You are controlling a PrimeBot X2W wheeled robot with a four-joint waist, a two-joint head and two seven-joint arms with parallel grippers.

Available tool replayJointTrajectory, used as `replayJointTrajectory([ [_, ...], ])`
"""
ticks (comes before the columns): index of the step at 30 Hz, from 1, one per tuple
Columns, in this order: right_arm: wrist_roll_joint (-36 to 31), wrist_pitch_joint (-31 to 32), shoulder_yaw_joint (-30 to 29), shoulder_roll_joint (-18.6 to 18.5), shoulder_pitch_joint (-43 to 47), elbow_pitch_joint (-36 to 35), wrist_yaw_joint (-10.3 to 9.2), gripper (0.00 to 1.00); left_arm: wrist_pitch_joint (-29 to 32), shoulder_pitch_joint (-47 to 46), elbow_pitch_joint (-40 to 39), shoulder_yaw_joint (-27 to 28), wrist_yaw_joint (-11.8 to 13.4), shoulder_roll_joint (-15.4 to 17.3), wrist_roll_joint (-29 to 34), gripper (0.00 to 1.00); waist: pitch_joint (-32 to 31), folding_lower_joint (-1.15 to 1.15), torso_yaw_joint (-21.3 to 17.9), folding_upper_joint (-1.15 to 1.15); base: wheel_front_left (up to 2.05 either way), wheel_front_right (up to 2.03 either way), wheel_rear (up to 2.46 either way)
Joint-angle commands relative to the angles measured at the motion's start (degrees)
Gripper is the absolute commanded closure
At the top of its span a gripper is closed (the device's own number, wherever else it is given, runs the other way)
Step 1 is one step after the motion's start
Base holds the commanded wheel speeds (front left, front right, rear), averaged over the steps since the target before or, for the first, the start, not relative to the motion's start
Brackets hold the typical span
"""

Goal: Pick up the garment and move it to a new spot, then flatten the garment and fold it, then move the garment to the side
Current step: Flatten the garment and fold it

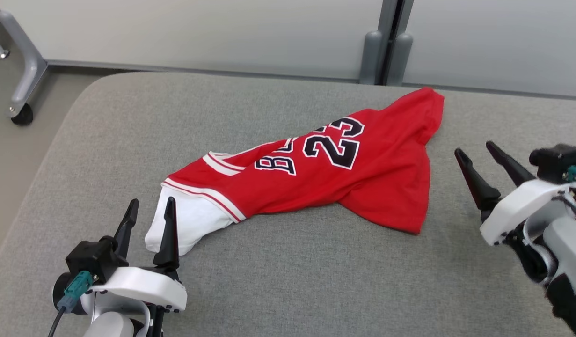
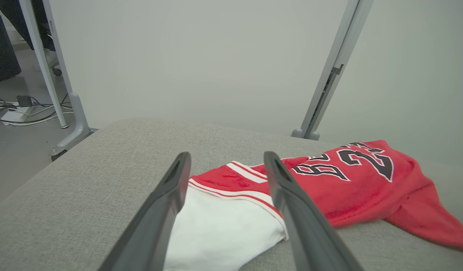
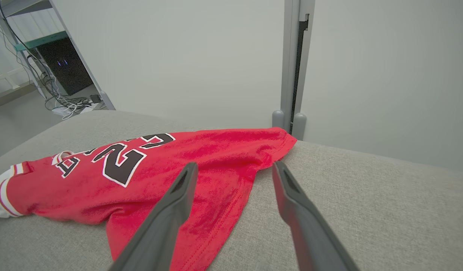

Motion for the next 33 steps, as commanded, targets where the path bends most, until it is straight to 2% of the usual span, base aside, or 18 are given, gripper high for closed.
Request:
replayJointTrajectory([
  [1,-0.2,-0.4,-0.9,0.2,1.9,-0.8,0.0,0.0,0.2,0.7,-0.4,0.1,0.5,0.4,-0.1,0.0,-2.9,0.0,-1.7,0.0,0.0,0.0,0.0],
  [6,-2.7,-0.4,-5.4,2.6,12.8,-7.4,0.01,0.0,1.2,2.9,-2.5,-0.1,1.5,0.8,-0.3,0.0,-4.6,0.0,-1.5,0.0,0.0,0.0,0.0],
  [10,-6.2,-0.4,-5.3,4.2,16.9,-7.7,0.01,0.0,1.7,4.1,-3.6,-0.2,1.8,1.2,-0.5,0.0,-5.1,0.0,-1.1,0.0,0.0,0.0,0.0],
  [15,-8.6,2.4,-3.1,6.2,15.0,-4.0,0.01,0.0,2.4,4.0,-4.8,-0.7,2.0,1.1,-0.6,0.0,-3.9,0.0,0.8,0.0,0.0,0.0,0.0],
  [22,-6.8,8.2,-1.4,7.7,12.3,1.3,0.01,0.0,2.1,2.4,-3.9,-1.6,1.3,0.1,-0.8,0.0,-2.1,0.0,3.9,0.0,0.0,0.0,0.0],
  [28,-7.7,10.0,-0.8,9.0,11.1,5.7,0.01,0.0,1.8,1.8,-3.2,-1.5,1.2,0.1,-1.1,0.0,-1.4,0.0,5.2,0.0,0.0,0.0,0.0],
  [29,-8.0,10.4,-0.3,9.1,11.1,6.3,0.01,0.11,1.7,1.8,-3.1,-1.5,1.2,0.1,-1.1,0.0,-1.4,0.0,5.3,0.0,0.0,0.0,0.0],
  [31,-8.4,10.5,0.0,9.4,10.7,7.1,0.01,0.94,1.6,1.6,-2.9,-1.5,1.2,0.1,-1.3,0.0,-1.3,0.0,5.3,0.0,0.0,0.0,0.0],
  [32,-8.6,10.3,0.2,9.4,10.6,7.4,0.01,1.0,1.6,1.6,-2.9,-1.5,1.3,0.1,-1.3,0.0,-1.3,0.0,5.2,0.0,0.0,0.0,0.0],
  [33,-9.0,10.2,0.4,9.4,10.4,7.8,0.01,1.0,1.5,1.6,-2.8,-1.4,1.4,0.2,-1.3,0.0,-1.4,0.0,5.1,0.0,0.0,0.0,0.0],
])
